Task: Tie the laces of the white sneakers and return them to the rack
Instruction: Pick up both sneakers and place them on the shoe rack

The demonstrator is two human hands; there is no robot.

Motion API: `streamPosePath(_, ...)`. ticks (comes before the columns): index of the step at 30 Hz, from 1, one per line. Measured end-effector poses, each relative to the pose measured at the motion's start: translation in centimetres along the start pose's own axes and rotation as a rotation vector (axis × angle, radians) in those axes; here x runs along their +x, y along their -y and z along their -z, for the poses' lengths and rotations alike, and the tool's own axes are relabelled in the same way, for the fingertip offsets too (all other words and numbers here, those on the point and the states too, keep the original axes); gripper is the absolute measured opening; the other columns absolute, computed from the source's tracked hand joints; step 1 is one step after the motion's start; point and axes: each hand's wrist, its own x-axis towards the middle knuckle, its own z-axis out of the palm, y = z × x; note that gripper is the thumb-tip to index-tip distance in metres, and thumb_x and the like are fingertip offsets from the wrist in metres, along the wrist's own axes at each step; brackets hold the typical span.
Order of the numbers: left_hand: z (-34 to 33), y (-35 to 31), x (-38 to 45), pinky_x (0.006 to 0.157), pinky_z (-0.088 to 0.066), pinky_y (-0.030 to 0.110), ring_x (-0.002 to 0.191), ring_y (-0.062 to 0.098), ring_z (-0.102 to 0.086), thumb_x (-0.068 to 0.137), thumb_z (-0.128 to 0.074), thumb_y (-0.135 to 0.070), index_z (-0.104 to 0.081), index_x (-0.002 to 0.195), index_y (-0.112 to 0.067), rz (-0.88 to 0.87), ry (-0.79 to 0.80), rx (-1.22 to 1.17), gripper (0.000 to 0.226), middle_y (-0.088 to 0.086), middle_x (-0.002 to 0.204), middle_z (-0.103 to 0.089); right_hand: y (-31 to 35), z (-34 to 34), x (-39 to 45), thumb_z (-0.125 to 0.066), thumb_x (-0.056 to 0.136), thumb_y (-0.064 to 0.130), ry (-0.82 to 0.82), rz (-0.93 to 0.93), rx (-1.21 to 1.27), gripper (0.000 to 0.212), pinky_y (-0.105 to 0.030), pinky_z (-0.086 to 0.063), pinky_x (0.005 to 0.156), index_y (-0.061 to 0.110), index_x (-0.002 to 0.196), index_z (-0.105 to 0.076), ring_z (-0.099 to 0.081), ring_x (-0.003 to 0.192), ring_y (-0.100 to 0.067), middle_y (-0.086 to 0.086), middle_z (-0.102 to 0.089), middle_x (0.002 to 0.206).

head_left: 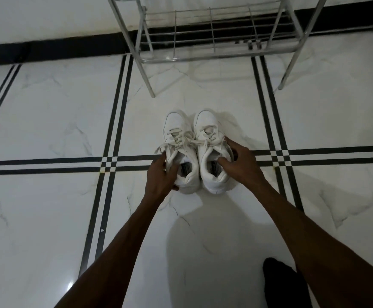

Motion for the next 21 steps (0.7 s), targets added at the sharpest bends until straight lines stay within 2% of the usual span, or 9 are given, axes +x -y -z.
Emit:
streamPosePath(2,0.5,-2.4,-0.1,0.055,-0.064,0.05,0.07,0.027,-0.075,0.1,-0.058,-0.018,-0.059,0.14,-0.016,-0.003,0.02,0.003,0.04,0.01,0.099,-0.071,1.7,1.7,-0.1,-0.071,0.081,0.022,-0.003,-0.01,0.019,0.064,-0.008,-0.048,0.079,0.028,0.142,-0.052,-0.064,0.103,-0.006,0.007,-0.068,0.125)
streamPosePath(5,2.2,-7.8,-1.2,0.054,-0.064,0.041,0.078,0.027,-0.074,0.099,-0.06,-0.017,-0.058,0.141,-0.018,0.038,0.029,-0.003,0.042,0.01,0.105,-0.069,5.9,5.8,-1.3,-0.07,0.082,0.021,-0.015,-0.028,0.041,0.063,-0.022,-0.052,0.09,0.025,0.142,-0.051,-0.065,0.109,-0.009,0.004,-0.066,0.131)
streamPosePath(8,4.2,-13.3,-2.4,0.053,-0.063,0.049,0.074,0.027,-0.074,0.098,-0.06,-0.014,-0.06,0.137,-0.018,0.013,0.053,0.019,0.04,0.012,0.097,-0.072,10.7,9.9,-2.4,-0.07,0.083,0.017,-0.02,-0.009,0.039,0.063,-0.028,-0.055,0.089,0.021,0.143,-0.051,-0.067,0.104,-0.016,-0.003,-0.07,0.124)
streamPosePath(12,7.4,-22.8,-4.5,0.053,-0.064,0.047,0.071,0.025,-0.074,0.098,-0.061,-0.015,-0.059,0.139,-0.018,0.026,0.054,0.014,0.041,0.011,0.099,-0.069,18.1,16.2,-3.9,-0.07,0.084,0.015,-0.029,-0.009,0.059,0.063,-0.026,-0.055,0.086,0.021,0.143,-0.05,-0.068,0.101,-0.02,-0.002,-0.071,0.117)
streamPosePath(14,8.8,-27.2,-5.2,0.055,-0.064,0.048,0.077,0.027,-0.074,0.098,-0.062,-0.015,-0.057,0.142,-0.02,0.039,0.062,0.019,0.044,0.011,0.104,-0.067,21.5,19.3,-4.4,-0.07,0.084,0.015,-0.034,-0.007,0.062,0.062,-0.036,-0.057,0.086,0.019,0.143,-0.05,-0.068,0.101,-0.027,-0.011,-0.071,0.117)
streamPosePath(17,10.8,-33.7,-6.1,0.059,-0.064,0.053,0.088,0.031,-0.074,0.098,-0.062,-0.013,-0.055,0.145,-0.02,0.031,0.064,-0.001,0.048,0.008,0.109,-0.068,26.7,24.0,-4.6,-0.071,0.085,0.016,-0.031,0.006,0.047,0.063,-0.038,-0.057,0.086,0.018,0.144,-0.048,-0.068,0.101,-0.029,-0.016,-0.071,0.117)
streamPosePath(19,11.7,-37.4,-5.8,0.06,-0.065,0.046,0.086,0.026,-0.074,0.099,-0.062,-0.011,-0.053,0.147,-0.019,0.019,0.058,0.001,0.05,0.008,0.112,-0.071,29.4,26.6,-4.2,-0.071,0.084,0.021,-0.044,0.046,0.031,0.064,-0.04,-0.057,0.091,0.019,0.144,-0.048,-0.067,0.108,-0.025,-0.012,-0.069,0.124)
streamPosePath(21,12.3,-40.4,-5.2,0.053,-0.062,0.029,0.076,0.015,-0.073,0.099,-0.061,-0.009,-0.048,0.151,-0.019,0.039,0.048,-0.003,0.055,0.009,0.115,-0.07,31.6,28.5,-3.4,-0.07,0.084,0.019,-0.048,0.06,0.057,0.064,-0.036,-0.054,0.097,0.018,0.144,-0.048,-0.064,0.116,-0.022,-0.008,-0.066,0.131)
